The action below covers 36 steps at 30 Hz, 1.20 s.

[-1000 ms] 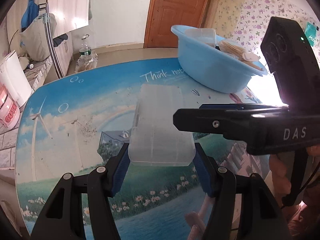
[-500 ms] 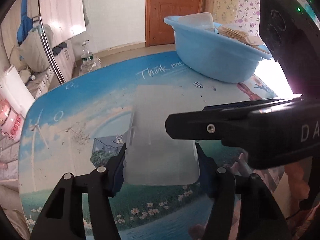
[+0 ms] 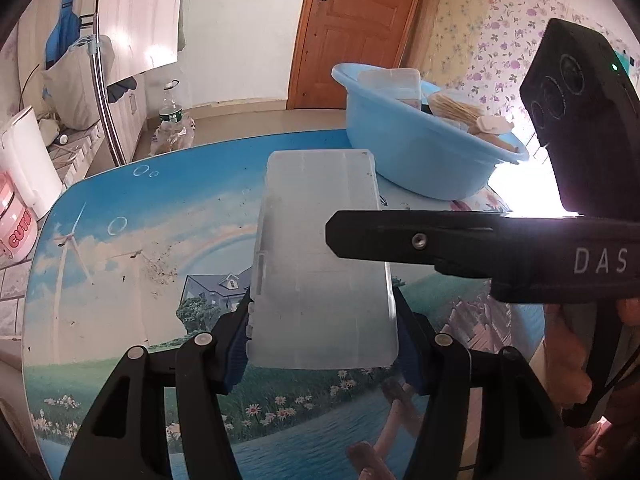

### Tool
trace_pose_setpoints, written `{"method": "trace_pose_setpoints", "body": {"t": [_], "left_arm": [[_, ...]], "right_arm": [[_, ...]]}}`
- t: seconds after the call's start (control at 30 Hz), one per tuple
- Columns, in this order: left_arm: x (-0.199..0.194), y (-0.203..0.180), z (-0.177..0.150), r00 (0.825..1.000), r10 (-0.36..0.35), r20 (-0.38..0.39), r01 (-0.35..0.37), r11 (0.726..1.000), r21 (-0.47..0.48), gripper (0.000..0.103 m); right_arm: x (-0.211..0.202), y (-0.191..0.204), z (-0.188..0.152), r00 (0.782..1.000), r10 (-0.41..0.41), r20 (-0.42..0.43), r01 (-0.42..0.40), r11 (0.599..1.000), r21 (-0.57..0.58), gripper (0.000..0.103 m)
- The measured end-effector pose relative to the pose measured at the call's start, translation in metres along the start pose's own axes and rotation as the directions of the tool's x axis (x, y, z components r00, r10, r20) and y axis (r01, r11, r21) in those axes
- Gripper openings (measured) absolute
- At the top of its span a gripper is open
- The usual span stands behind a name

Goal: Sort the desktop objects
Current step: 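Carry the clear box over the basin with the left tool while the right tool steadies it, then release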

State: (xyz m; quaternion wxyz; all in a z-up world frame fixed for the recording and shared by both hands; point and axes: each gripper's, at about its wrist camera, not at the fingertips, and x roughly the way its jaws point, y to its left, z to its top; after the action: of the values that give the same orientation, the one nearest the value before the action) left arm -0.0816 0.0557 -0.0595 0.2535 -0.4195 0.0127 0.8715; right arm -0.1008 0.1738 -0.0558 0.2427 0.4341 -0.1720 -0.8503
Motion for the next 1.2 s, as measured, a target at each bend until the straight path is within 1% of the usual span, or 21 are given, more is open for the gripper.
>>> {"method": "trace_pose_setpoints", "body": {"t": [0.27,0.33,0.53,0.6,0.7,0.77,0.97,1.07,1.2], "left_arm": [[-0.013,-0.011,0.013,0.999,0.029,0.046,-0.03,0.999,0.029,0.06],[-0.015,-0.016,0.019,0.997,0.056,0.054,-0.058,0.997,0.045,0.061],[-0.024,-0.032,0.039,0.995,0.027,0.098,-0.033,0.997,0.062,0.061],[-0.027,-0.04,0.046,0.993,0.028,0.111,-0.036,0.996,0.076,0.061],[-0.03,-0.055,0.054,0.99,0.047,0.133,-0.063,0.992,0.114,0.061],[-0.031,-0.064,0.06,0.989,0.043,0.142,-0.061,0.99,0.126,0.061],[-0.019,-0.091,0.08,0.99,0.024,0.138,-0.046,0.986,0.159,0.061],[-0.008,-0.109,0.089,0.991,0.014,0.133,-0.037,0.984,0.174,0.061],[0.006,-0.132,0.102,0.993,0.006,0.119,-0.031,0.978,0.205,0.061]], "right_arm": [[-0.023,0.004,0.01,0.998,0.032,0.062,-0.031,0.999,-0.014,0.04],[-0.032,0.004,0.013,0.996,0.033,0.082,-0.031,0.999,-0.026,0.029],[-0.062,0.0,0.022,0.988,0.03,0.151,-0.024,0.999,-0.045,0.029],[-0.072,-0.003,0.024,0.984,0.033,0.176,-0.026,0.999,-0.04,0.029],[-0.087,-0.006,0.026,0.978,0.035,0.207,-0.028,0.999,-0.039,0.029],[-0.095,-0.009,0.028,0.973,0.031,0.228,-0.021,0.999,-0.043,0.029],[-0.118,-0.03,0.032,0.961,0.005,0.278,0.001,1.0,-0.02,0.029],[-0.128,-0.043,0.034,0.952,-0.025,0.304,0.03,0.999,-0.012,0.029],[-0.141,-0.067,0.036,0.94,-0.048,0.337,0.043,0.999,0.02,0.029]]}}
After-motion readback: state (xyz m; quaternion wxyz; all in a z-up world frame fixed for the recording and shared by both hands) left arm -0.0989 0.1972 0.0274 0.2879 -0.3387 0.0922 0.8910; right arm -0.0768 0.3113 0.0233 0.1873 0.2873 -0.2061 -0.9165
